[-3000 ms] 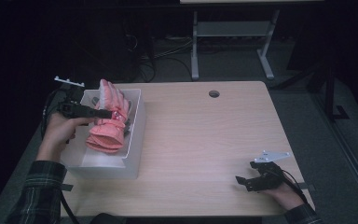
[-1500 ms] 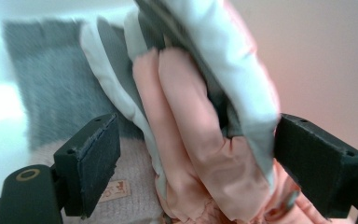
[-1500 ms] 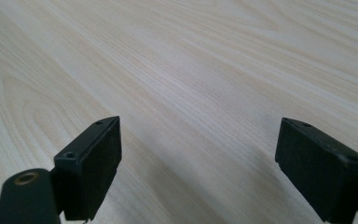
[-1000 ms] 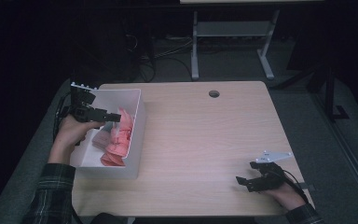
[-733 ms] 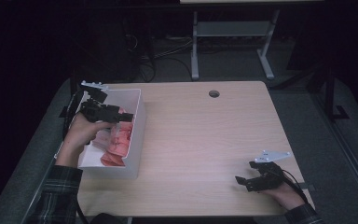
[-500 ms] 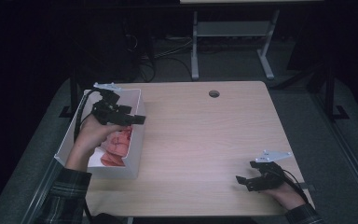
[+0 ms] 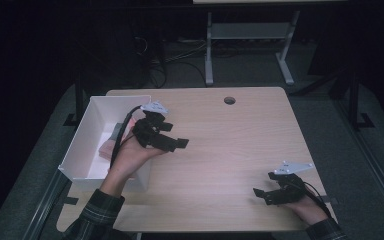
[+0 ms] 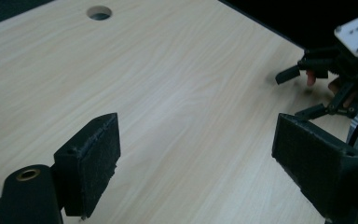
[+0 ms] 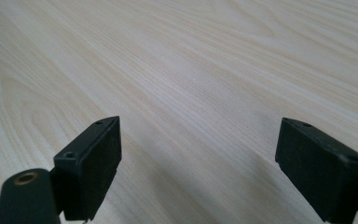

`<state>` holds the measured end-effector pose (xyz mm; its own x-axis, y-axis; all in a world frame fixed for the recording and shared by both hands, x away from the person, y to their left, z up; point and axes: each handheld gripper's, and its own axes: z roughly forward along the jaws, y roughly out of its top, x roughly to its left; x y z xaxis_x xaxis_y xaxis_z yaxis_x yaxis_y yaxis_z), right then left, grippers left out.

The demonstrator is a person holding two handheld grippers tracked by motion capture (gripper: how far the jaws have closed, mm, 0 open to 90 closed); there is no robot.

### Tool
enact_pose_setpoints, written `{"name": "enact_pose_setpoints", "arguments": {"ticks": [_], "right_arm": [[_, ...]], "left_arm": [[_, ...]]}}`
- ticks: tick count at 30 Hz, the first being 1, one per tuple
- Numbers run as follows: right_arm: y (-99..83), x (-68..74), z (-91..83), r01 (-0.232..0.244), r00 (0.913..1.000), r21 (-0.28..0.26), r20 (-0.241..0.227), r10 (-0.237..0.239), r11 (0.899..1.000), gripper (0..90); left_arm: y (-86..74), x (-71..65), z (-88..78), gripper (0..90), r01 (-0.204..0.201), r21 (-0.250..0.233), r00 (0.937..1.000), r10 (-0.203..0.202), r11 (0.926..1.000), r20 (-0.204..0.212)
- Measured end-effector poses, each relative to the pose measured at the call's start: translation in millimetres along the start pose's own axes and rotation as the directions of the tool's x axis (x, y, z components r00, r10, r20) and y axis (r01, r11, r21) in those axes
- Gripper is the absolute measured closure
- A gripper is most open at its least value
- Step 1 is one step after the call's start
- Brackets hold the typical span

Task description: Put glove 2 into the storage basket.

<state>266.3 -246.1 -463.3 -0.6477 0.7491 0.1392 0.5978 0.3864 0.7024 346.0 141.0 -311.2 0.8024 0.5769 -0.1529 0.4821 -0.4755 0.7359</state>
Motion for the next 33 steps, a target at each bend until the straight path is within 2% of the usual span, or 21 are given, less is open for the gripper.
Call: {"name": "enact_pose_setpoints", "arguments": {"ticks": [3,5,13,18,21,24,31,33], "right_arm": [[0.0,0.2,0.2,-0.002,1.0,0.001,0.0,0.002,1.0,14.2],[-0.1,0.0,0.4,0.0,1.0,0.001,0.001,0.0,1.0,14.2],[-0.9,0.3,0.0,-0.001,1.0,0.0,0.0,0.001,1.0,14.2],[1.0,1.6,-1.1,0.005,1.0,-0.012,-0.006,-0.005,1.0,14.1],[1.9,3.5,1.3,0.016,0.9997,-0.009,-0.017,-0.016,1.0,14.1],[4.4,3.8,4.0,0.025,0.9993,-0.009,-0.026,-0.026,1.0,14.1],[7.0,4.3,9.0,0.047,0.9983,-0.005,-0.035,-0.047,0.999,14.1],[6.9,4.5,9.4,0.045,0.9985,0.001,-0.031,-0.045,0.999,14.1]], "left_arm": [[-0.7,-12.2,12.7,14.8,-0.034,0.051,0.9994,0.034,0.9981,-0.009],[-0.7,-25.1,24.1,14.9,-0.078,0.094,0.9965,0.08,0.9925,-0.024],[-6.2,-43.6,50.3,14.9,-0.121,0.131,0.9924,0.123,0.984,-0.005],[-16.3,-46.9,61.6,15.2,-0.09,0.095,0.9959,0.088,0.9914,0.022],[-27.9,-48.3,70.4,15.1,-0.106,0.117,0.9944,0.104,0.9875,0.021],[-40.6,-47.7,77.7,15.0,-0.094,0.118,0.9953,0.091,0.9886,0.035],[-67.6,-45.5,92.0,15.0,-0.104,0.109,0.9932,0.098,0.9886,0.062],[-74.9,-44.8,95.7,15.0,-0.126,0.127,0.9909,0.119,0.9839,0.064]]}}
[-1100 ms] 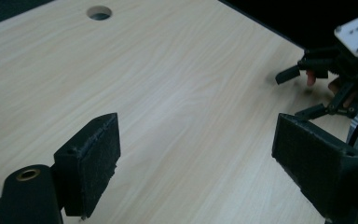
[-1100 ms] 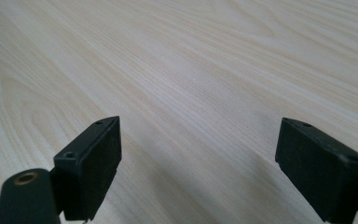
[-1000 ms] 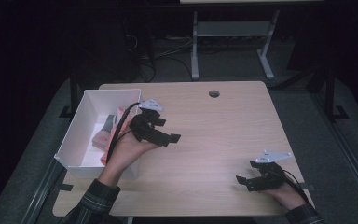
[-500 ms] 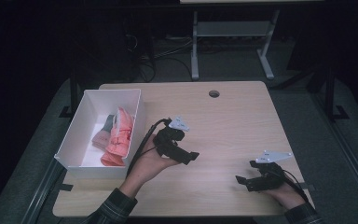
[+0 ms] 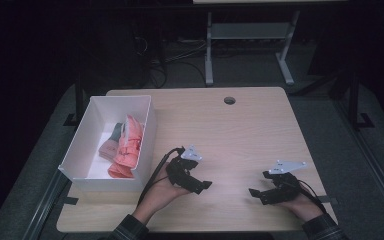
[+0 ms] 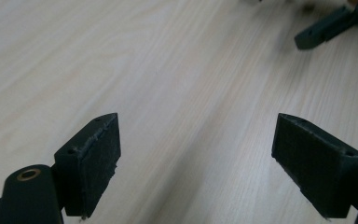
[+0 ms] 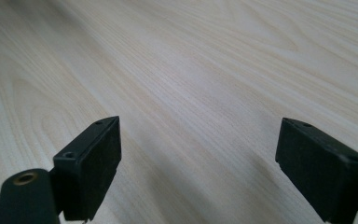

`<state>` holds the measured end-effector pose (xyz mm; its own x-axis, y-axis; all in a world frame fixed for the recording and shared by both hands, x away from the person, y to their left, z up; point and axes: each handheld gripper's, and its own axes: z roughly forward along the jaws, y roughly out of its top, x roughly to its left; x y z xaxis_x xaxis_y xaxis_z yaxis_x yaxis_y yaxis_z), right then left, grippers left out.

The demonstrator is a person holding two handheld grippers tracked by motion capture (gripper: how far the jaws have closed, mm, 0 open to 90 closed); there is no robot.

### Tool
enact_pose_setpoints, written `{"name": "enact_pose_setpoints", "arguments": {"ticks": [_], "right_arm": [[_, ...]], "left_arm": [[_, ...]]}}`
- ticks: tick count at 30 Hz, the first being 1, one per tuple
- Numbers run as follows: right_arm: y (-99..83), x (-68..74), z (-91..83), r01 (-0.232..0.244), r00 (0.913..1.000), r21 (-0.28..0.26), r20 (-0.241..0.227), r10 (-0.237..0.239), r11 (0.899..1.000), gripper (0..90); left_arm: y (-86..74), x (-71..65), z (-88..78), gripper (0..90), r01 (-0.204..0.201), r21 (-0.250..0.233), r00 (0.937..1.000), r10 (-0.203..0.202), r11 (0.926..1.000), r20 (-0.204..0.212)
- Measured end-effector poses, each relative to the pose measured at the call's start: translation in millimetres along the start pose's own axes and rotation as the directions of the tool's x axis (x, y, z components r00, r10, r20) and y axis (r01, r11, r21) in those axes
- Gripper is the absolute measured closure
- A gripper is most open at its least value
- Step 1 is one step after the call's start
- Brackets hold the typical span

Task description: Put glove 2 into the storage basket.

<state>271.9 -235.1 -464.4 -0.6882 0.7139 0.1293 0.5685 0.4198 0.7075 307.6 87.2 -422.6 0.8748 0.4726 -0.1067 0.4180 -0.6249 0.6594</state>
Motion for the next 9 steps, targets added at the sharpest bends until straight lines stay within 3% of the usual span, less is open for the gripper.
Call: {"name": "enact_pose_setpoints", "arguments": {"ticks": [6,9], "right_arm": [[-1.3,-0.6,-0.2,0.003,1.0,0.004,-0.001,-0.003,1.0,14.1],[-1.5,-0.8,0.1,0.004,1.0,0.003,0.001,-0.004,1.0,14.2]], "left_arm": [[-9.4,1.6,6.7,15.0,0.007,-0.012,1.0,-0.007,0.9999,-0.003],[-14.2,5.1,8.5,15.0,-0.025,0.0,0.9996,0.025,0.9997,-0.015]]}}
